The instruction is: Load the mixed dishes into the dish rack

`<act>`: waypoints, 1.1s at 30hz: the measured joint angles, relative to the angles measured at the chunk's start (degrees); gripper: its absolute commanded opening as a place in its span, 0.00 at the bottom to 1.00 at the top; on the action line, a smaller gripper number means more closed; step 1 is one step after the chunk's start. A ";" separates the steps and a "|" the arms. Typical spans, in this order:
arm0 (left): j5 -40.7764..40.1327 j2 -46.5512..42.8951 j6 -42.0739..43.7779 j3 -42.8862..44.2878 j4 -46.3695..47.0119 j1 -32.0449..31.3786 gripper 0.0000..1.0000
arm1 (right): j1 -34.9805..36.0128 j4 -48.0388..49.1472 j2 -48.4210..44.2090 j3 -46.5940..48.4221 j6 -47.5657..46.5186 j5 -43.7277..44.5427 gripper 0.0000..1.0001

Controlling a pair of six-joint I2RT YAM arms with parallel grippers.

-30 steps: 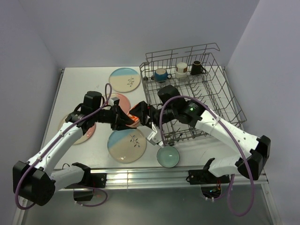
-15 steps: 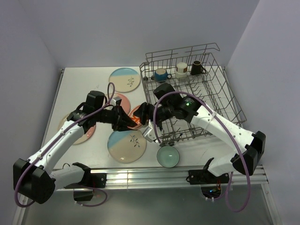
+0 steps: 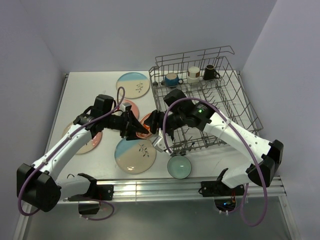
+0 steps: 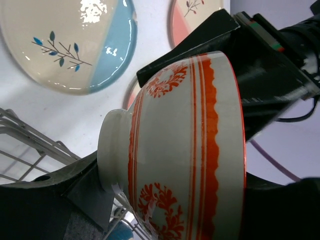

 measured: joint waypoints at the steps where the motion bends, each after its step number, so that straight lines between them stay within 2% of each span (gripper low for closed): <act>1: 0.09 0.00 0.02 0.17 -0.22 0.02 0.45 | 0.00 -0.20 0.00 -0.02 0.17 0.00 0.22; 8: -0.15 -0.11 0.59 1.81 -2.47 0.28 0.53 | -0.02 0.07 -0.13 -0.74 1.53 -0.61 0.21; 15: -1.46 -1.62 5.07 6.12 -10.23 3.61 0.56 | -1.77 0.44 -0.70 -1.18 3.74 -1.86 0.21; 24: -4.94 -1.62 15.50 19.30 -23.82 8.55 0.56 | -6.19 0.22 -2.16 -1.79 7.80 -3.96 0.21; 29: -11.56 -1.33 20.94 24.72 -28.28 9.09 0.56 | -12.76 -0.92 -1.75 0.37 16.15 -8.59 0.21; 33: -17.18 -6.38 21.68 20.90 -22.84 9.25 0.56 | -22.73 -5.22 2.97 11.15 23.37 -12.85 0.22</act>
